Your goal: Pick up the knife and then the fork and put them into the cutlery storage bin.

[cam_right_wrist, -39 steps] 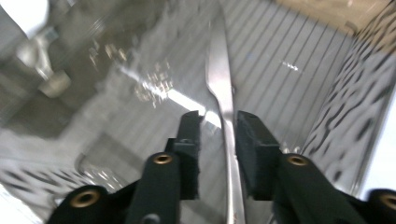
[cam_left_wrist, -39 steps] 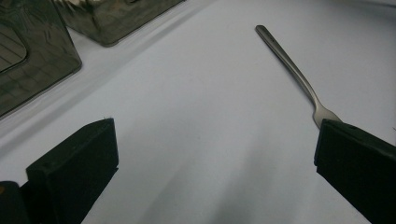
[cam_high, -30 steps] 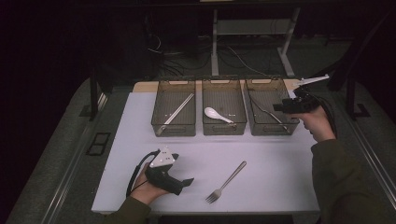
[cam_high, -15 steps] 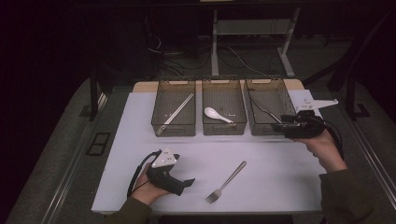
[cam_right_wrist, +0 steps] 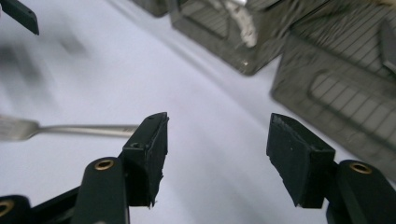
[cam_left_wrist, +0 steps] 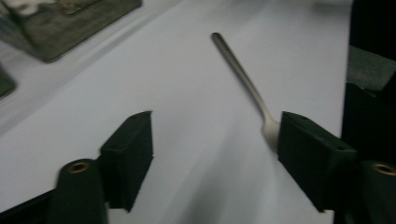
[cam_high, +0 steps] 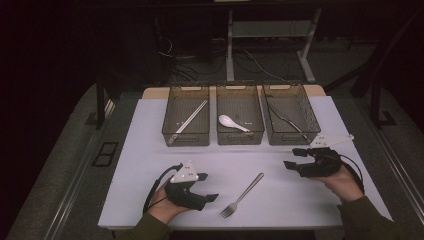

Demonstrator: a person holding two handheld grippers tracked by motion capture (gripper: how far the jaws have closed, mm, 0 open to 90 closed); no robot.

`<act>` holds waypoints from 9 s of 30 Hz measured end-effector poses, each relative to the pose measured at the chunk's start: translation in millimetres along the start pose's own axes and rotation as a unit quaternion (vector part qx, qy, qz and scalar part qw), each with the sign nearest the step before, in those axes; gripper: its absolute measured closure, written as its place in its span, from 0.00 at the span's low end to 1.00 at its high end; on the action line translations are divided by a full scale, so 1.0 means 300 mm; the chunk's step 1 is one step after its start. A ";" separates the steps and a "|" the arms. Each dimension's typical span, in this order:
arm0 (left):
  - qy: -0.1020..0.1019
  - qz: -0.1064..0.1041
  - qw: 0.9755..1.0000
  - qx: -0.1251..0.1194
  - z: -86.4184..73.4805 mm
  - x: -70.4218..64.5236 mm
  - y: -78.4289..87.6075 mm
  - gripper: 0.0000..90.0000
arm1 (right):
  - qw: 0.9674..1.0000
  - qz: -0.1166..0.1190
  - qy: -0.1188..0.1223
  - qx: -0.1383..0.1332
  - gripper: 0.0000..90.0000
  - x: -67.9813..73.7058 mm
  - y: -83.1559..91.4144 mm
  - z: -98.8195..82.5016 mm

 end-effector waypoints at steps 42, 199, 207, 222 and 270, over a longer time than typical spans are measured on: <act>-0.134 -0.011 0.981 0.137 0.013 -0.158 -0.147 0.99 | 1.000 0.018 -0.002 0.017 0.43 0.045 -0.029 -0.057; 0.033 0.053 0.998 -0.026 -0.064 0.114 0.029 0.00 | 0.998 0.002 0.055 0.035 0.96 -0.029 0.022 0.157; 0.035 0.057 0.997 -0.027 -0.063 0.116 0.027 0.00 | 1.000 -0.019 0.021 0.010 0.96 -0.080 0.041 0.185; 0.030 0.055 0.998 -0.025 -0.062 0.111 0.022 0.00 | 0.997 -0.069 -0.035 -0.010 0.97 -0.229 0.038 0.261; 0.027 0.046 0.998 -0.024 -0.063 0.107 0.017 0.00 | 0.980 -0.104 -0.127 0.116 0.66 -0.472 -0.171 0.279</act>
Point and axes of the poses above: each handheld gripper's, and its own axes: y roughly backward along the jaws, z roughly out of its top, x roughly to its left, the point moved 5 cm from there along -y, roughly forward along the jaws, and after that the axes turned 14 degrees about x, right-handed, at the moved point
